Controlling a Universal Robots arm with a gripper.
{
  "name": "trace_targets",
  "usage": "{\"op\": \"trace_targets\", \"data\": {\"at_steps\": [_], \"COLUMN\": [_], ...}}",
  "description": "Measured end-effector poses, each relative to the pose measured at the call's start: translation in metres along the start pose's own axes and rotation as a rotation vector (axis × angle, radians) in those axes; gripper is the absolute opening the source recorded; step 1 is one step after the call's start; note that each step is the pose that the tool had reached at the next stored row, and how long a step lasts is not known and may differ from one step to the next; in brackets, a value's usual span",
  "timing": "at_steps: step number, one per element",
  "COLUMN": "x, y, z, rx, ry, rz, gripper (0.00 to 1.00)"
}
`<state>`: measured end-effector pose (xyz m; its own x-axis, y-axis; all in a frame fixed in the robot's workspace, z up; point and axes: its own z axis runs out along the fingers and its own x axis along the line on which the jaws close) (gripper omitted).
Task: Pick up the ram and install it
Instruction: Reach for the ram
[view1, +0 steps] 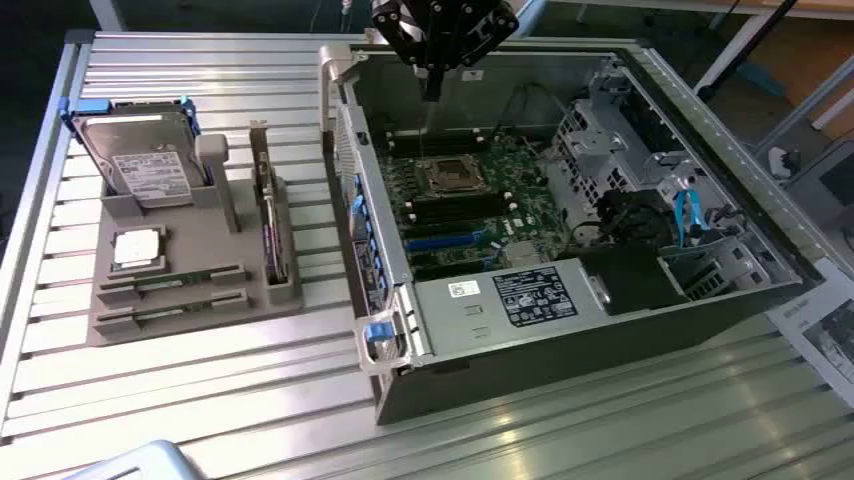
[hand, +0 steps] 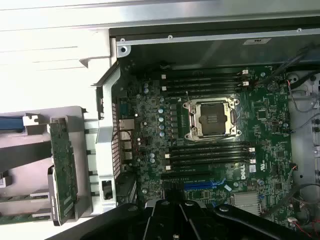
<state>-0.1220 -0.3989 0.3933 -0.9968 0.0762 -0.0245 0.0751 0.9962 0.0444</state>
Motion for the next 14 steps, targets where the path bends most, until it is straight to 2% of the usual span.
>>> {"op": "trace_targets", "data": {"at_steps": [14], "x": [0.0000], "y": [0.0000], "z": [0.0000], "rx": [0.0000], "ry": [0.0000], "rz": [0.000], "gripper": [0.10]}}
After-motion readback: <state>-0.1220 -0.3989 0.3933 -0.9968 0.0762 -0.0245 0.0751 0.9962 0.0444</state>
